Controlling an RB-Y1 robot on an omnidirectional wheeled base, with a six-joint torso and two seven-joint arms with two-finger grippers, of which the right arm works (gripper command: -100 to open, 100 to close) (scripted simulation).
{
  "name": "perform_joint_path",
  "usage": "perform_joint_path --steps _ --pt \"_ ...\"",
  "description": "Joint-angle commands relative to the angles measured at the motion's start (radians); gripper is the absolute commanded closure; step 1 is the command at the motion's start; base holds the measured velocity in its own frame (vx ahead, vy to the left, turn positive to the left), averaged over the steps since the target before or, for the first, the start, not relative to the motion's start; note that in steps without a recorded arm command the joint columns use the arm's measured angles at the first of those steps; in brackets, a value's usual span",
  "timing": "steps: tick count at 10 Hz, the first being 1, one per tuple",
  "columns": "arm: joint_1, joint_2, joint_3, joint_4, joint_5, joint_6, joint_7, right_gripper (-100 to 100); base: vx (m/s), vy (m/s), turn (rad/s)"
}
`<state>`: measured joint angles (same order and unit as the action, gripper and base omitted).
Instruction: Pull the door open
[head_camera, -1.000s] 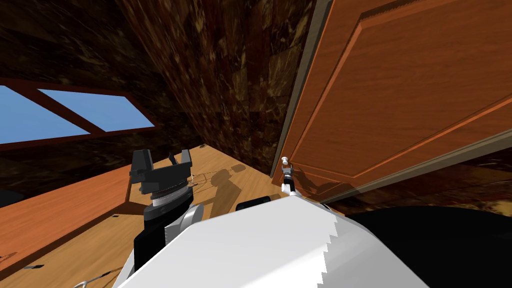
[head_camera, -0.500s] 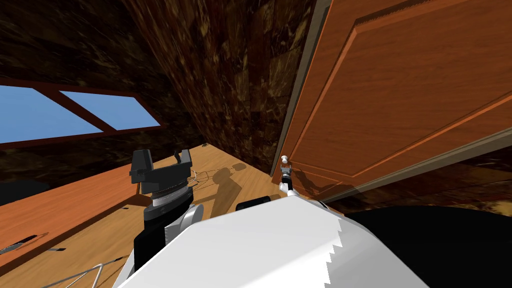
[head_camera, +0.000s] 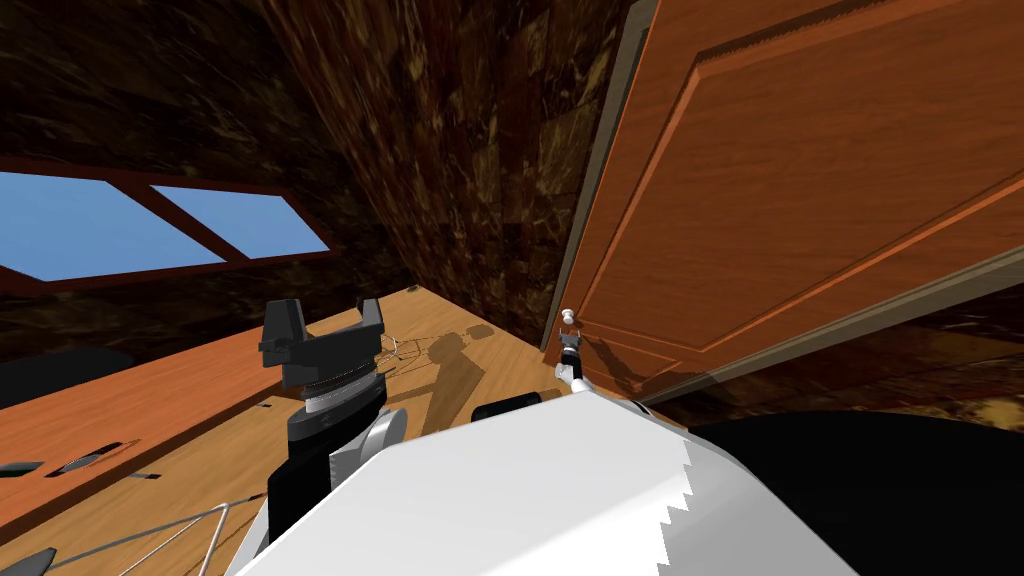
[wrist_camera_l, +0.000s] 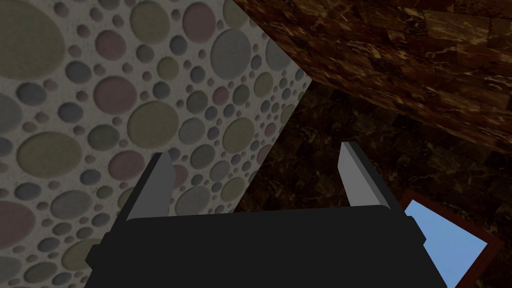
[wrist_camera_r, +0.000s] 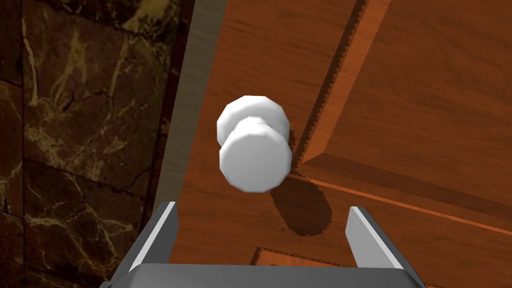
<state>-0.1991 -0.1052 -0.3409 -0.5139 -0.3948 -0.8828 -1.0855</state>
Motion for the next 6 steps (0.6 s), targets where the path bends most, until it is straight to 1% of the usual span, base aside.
perform_joint_path --steps 1,4,6 --pt "-0.005 0.011 0.002 -0.005 -0.017 0.003 -0.05 -100 -0.078 -0.005 0.042" --pt "-0.017 0.026 0.007 -0.004 -0.044 0.002 -0.131 -100 -0.082 -0.004 0.041" --pt "-0.023 0.032 0.009 -0.003 -0.056 0.002 -0.167 -100 -0.063 -0.001 0.03"
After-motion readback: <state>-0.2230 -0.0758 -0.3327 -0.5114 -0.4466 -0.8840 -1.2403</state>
